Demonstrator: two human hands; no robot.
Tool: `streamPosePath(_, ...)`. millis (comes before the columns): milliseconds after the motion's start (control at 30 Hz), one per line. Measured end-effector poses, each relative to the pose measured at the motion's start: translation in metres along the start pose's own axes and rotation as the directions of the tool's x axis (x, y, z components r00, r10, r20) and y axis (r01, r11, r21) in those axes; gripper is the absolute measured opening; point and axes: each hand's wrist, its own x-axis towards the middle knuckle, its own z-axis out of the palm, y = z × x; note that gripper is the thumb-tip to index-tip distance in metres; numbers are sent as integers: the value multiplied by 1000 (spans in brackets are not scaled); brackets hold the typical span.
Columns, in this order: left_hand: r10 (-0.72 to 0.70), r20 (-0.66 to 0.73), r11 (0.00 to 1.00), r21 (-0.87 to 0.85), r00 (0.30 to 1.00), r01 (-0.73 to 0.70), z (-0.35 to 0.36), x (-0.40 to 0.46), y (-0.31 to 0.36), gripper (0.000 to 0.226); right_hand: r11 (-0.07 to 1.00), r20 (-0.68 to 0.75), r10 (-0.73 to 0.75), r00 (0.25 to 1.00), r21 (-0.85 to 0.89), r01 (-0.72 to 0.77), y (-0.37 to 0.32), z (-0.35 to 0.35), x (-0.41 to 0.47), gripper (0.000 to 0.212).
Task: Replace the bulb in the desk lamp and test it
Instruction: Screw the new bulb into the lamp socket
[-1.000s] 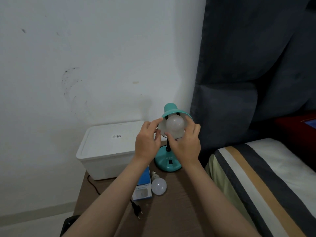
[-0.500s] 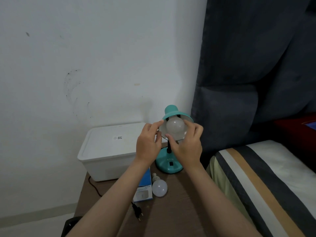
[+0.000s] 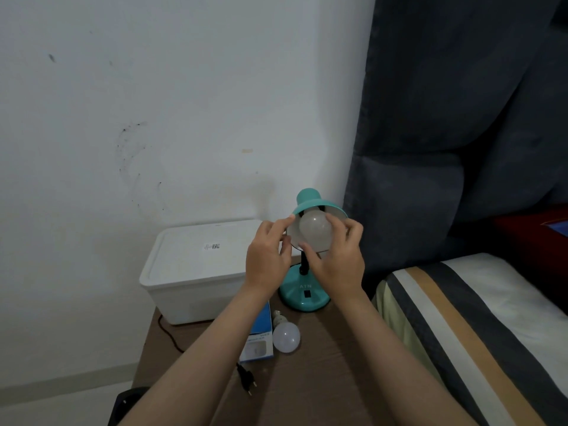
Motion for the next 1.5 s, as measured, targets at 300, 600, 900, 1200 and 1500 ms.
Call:
streamPosePath(300,-1,-15,1000,-11,1000,1,1,1,1,38,1000,5,-11,1000,3,11,3,1,6,48)
streamPosePath(600,-22,-26,999,-37,999,21,1,1,1,41,973,-13,-209,978,-106,207,8,3,1,60)
streamPosePath(900,-17,-27,999,-40,999,16,1,-1,1,39,999,-27,41,999,-22,-41,4,0,4,55)
streamPosePath(1200,-28,-25,998,-50,999,27,1,-1,1,39,949,29,-286,958,-134,287,11,-4,5,62)
streamPosePath(1500,-34,-37,998,-51,999,33,1,0,1,39,995,-10,-57,998,-80,56,7,-6,5,58)
